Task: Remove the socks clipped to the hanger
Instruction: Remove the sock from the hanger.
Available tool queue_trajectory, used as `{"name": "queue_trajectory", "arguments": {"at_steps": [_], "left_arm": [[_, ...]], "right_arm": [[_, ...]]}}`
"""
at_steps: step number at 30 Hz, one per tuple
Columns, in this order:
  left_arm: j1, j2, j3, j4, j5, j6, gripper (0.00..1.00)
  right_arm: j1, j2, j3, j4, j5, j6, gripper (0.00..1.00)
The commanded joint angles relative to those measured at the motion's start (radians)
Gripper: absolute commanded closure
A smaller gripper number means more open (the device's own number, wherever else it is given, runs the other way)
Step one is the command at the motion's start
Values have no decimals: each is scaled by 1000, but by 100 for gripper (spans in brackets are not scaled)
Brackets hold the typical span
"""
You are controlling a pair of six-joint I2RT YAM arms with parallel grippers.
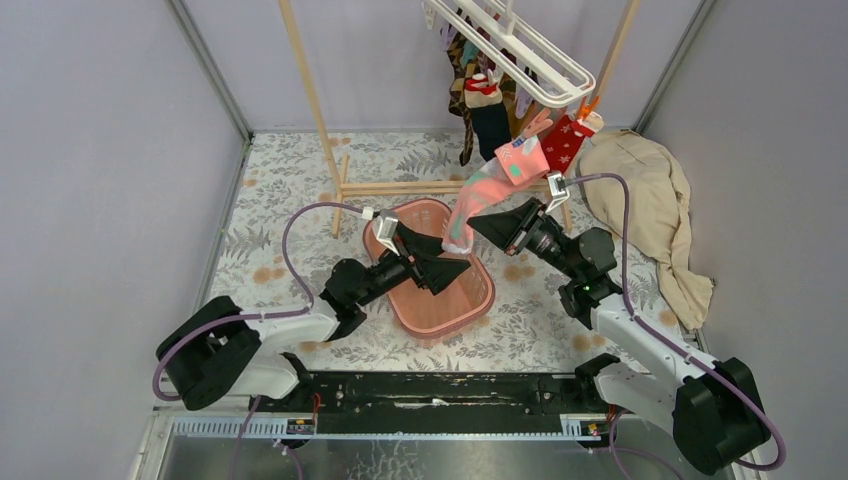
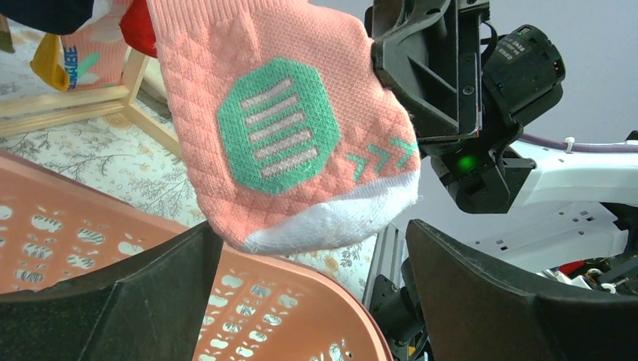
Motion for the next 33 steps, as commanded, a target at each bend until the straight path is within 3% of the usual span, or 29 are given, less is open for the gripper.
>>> {"name": "queue_trajectory", "arguments": {"at_steps": [1,7,15,20,24,27,33], "left_arm": [[-6,35,21,179,-3,1,1],[-6,33,18,215,-33,31,2],[-6,18,58,147,-22,45,52],[-7,8,82,59,-27,58,97],[-6,-47,86,-83,-53,103,99],[-6,-90,78,-160,-73,128,100],[-6,-120,77,-235,-114,155,100]], "right_arm": [[10,-7,12,95,-28,24,100],[10,-7,-8,100,-35,23,100],[9,-18,-73,88,-40,-4,100],[10,-32,-87,48,-41,-32,100],[10,-70,-68,-120,-26,-138,99],[10,-111,-61,-278,34,-236,83],[10,-233,-44,-522,228,-373,65]]}}
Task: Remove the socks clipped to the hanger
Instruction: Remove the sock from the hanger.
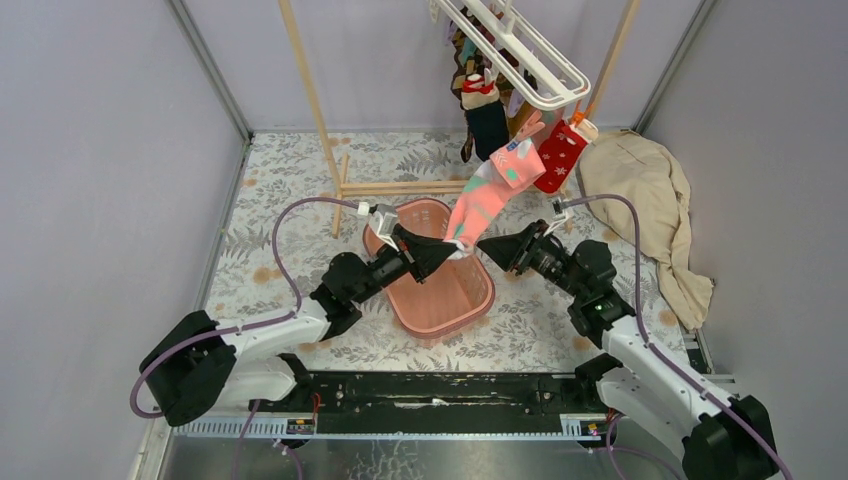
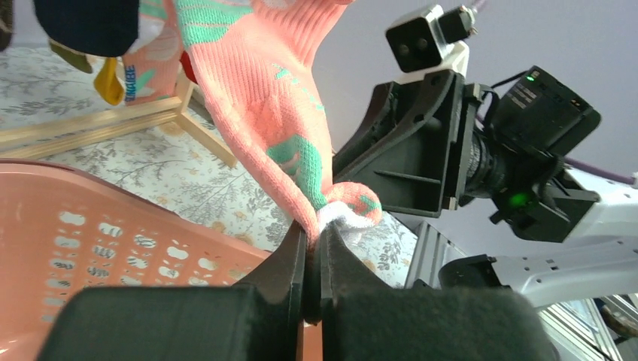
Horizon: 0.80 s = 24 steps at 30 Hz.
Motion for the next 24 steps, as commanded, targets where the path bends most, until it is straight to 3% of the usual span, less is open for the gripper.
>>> {"name": "queue_trajectory", "arguments": {"at_steps": [1,3,6,8,12,19,24], "left_arm": [[-6,-20,31,-45,-60,51,100],[-6,-14,42,-71,-70,65,100],[-6,-2,51,-84,-73,77,100],[-6,11,60,-94,-67,82,100],[-5,20,82,-129,-30,91,100],[29,-17,129,-261,41,108,100],[169,-18,158,-283,239,-7,100]], "right_arm": [[9,-105,50,-209,175,-139,62],[9,-161,82,-285,256,-144,56],[9,-262,123,-370,370,-191,25],[9,-310,132,-354,433,-222,11],[9,-298,178,-265,471,-297,12],[2,-118,255,-63,397,-442,23],[-142,-8,246,113,218,-332,31]]}}
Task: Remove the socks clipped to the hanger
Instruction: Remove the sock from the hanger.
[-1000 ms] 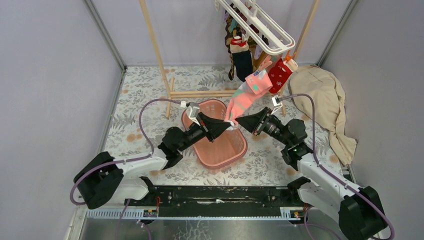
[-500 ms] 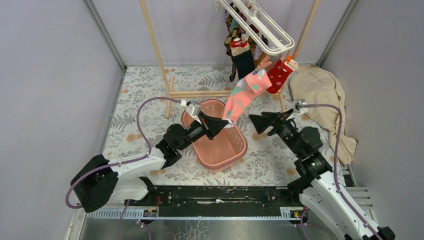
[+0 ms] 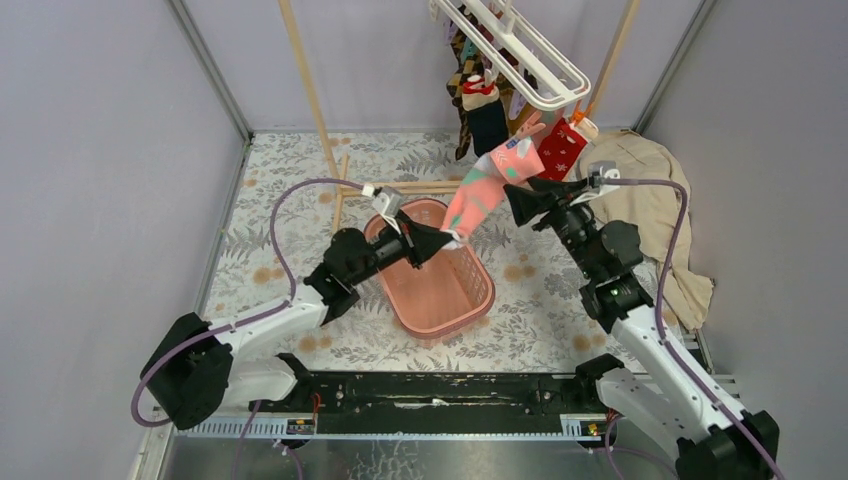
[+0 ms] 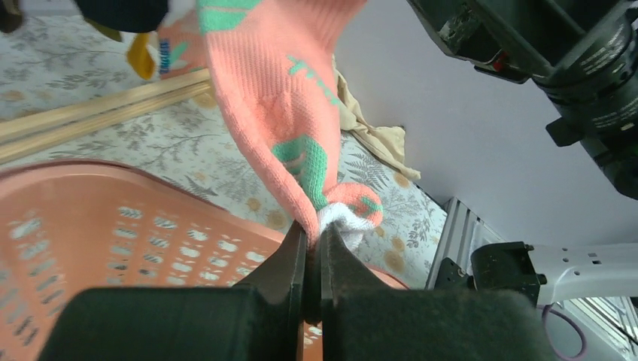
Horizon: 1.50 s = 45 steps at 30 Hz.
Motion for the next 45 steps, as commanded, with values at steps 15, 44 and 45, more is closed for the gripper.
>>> {"name": "queue_trajectory", "arguments": {"at_steps": [15,44,45], "left_arm": [[271,102,130,67,516,-339,100],[251,148,135,102,576,-404,100],[251,149,137,102,577,-404,100]], "right_arm": [[-472,461,33,1161,-707,694,36],[-472,643,280,1119,-654,642,31],[-472,656,291,1129,-656,652,31]]}}
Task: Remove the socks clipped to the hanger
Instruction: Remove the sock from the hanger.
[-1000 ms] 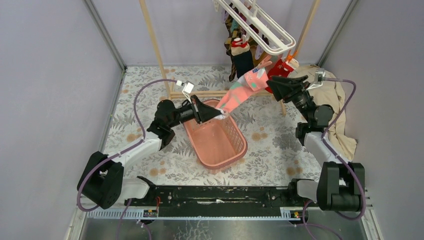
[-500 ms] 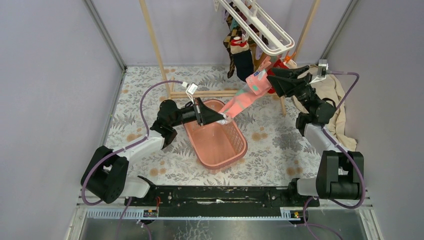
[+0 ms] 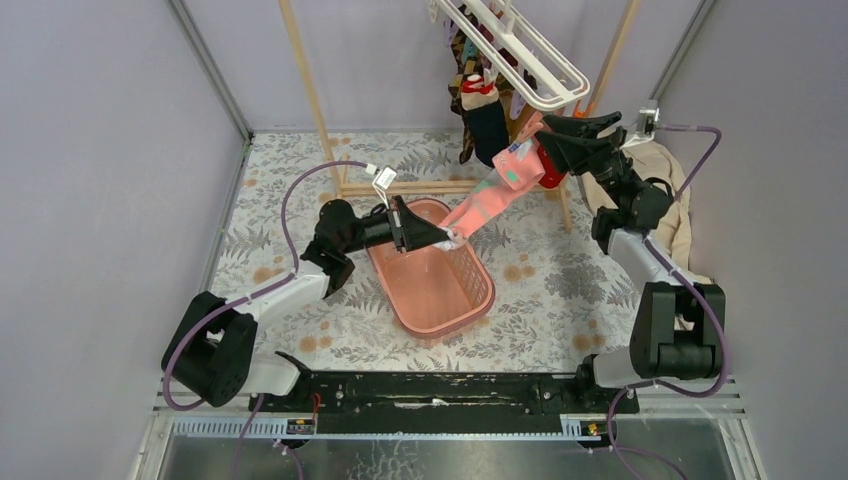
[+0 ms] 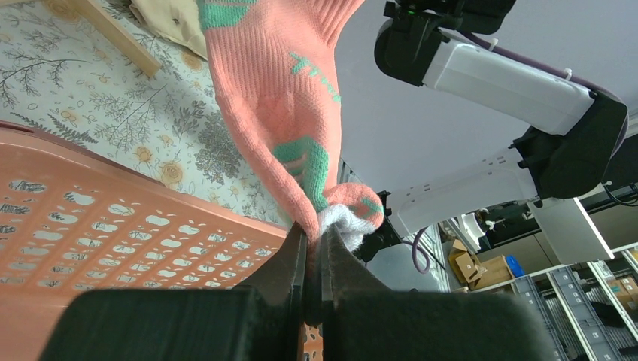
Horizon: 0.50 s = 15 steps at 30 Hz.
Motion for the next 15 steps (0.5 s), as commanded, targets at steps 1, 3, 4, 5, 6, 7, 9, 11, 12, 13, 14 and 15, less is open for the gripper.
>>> {"name": "queue_trajectory", "arguments": {"at_steps": [1,3,4,5,6,7,9,11,12,13,14,15], "left_arm": [[-7,10,40,31,26,4,100],[-7,11,44,29,26,5,100],[-7,13,46,26,26,6,100],[-7,12,46,25,26,8,100],[-8,13,48,23,26,8,100],[-8,14,50,20,27,11,100],[-10,17,54,14,25,16,100],[-11,21,55,11,26,19,100],[-10,24,56,10,26,21,100],[-10,27,56,9,27,23,100],[-11,30,59,9,27,23,100],[-11,33,59,9,27,24,100]], "right_arm": [[-4,43,76,71,7,15,31],[-3,64,92,85,6,32,31],[-3,74,97,90,6,38,31],[-2,82,103,94,5,42,31],[-2,91,106,99,6,47,31],[-2,99,110,104,5,50,31],[-2,115,118,118,5,60,32],[-2,129,129,134,5,75,34],[-1,136,134,141,5,83,35],[0,141,140,143,4,87,36],[3,144,145,142,2,85,38],[6,146,149,142,0,83,40]]}}
